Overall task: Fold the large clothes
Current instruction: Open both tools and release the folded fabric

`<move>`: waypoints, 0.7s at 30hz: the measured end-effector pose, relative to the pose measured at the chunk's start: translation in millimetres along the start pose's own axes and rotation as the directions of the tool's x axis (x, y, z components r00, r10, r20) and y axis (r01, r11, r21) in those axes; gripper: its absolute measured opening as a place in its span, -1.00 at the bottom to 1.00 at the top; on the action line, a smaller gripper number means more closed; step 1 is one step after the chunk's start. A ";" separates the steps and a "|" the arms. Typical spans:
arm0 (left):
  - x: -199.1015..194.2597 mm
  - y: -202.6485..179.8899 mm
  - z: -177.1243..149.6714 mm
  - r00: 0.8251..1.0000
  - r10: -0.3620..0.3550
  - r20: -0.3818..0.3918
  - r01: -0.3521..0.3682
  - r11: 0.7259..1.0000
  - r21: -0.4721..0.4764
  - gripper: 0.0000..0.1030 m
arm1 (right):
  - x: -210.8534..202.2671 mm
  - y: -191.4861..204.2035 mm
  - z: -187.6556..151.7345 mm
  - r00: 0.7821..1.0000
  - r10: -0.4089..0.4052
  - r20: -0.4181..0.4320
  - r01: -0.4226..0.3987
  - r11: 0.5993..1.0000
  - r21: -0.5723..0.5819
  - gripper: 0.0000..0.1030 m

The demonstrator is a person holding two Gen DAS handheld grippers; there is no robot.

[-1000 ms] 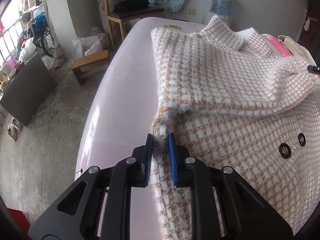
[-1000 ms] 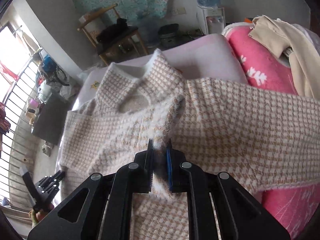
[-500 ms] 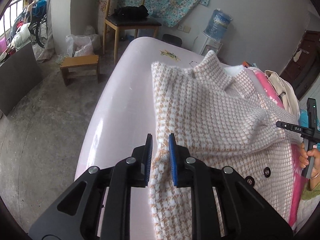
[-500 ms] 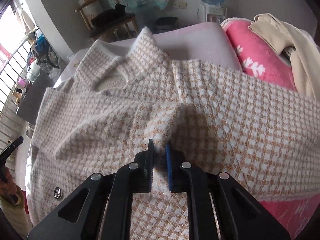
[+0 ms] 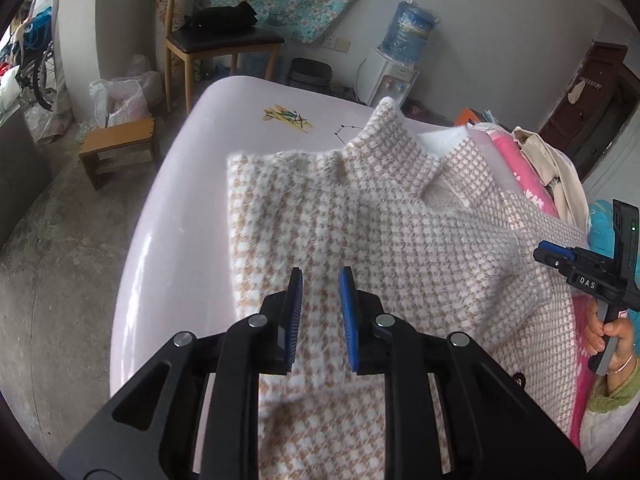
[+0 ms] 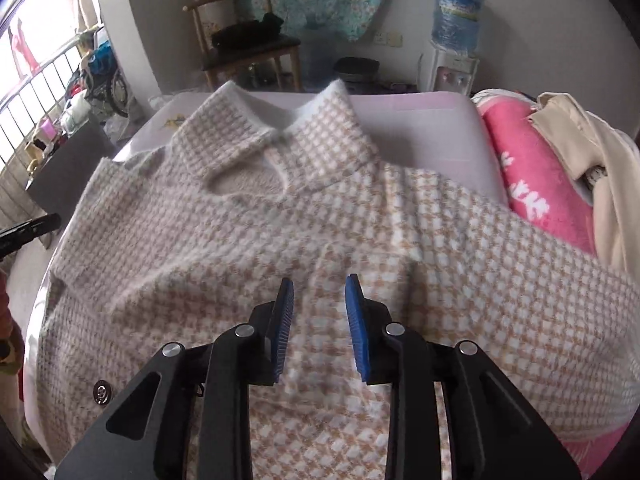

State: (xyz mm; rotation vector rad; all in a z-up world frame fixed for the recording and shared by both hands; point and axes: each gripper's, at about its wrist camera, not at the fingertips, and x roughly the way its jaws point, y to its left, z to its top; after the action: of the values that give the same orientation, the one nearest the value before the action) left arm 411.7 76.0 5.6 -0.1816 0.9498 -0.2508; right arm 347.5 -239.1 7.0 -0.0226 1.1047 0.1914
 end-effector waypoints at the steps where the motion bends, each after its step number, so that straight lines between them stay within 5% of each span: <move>1: 12.1 -2.4 5.7 1.000 0.023 -0.010 -0.023 1.000 0.008 -0.65 | 10.7 2.7 0.5 1.000 0.005 -0.018 -0.005 1.000 -0.008 -0.48; 4: 50.5 4.8 14.4 0.984 0.172 -0.041 -0.171 0.985 0.022 -0.65 | 40.8 -3.9 0.3 0.997 -0.048 -0.053 0.048 0.999 0.003 -0.47; 11: 35.1 14.1 16.6 0.976 0.216 0.003 -0.216 0.976 0.000 -0.58 | 19.7 -5.4 6.8 0.995 -0.104 0.010 0.104 0.995 0.002 -0.46; 16: 13.8 -26.8 8.9 0.986 0.159 0.042 -0.163 0.980 0.113 -0.19 | 8.5 41.1 10.7 0.995 0.093 0.044 -0.087 0.990 -0.112 -0.30; 21: 43.0 -55.1 -7.9 0.979 0.201 -0.044 -0.190 0.966 0.177 -0.06 | 44.8 72.4 -2.8 0.994 0.089 -0.069 -0.100 0.979 -0.179 -0.20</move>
State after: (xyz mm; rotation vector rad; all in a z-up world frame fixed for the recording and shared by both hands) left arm 421.9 10.5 -17.9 0.0790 0.9949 -0.1556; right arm 352.5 -161.9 -28.6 -0.1407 1.1471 0.3793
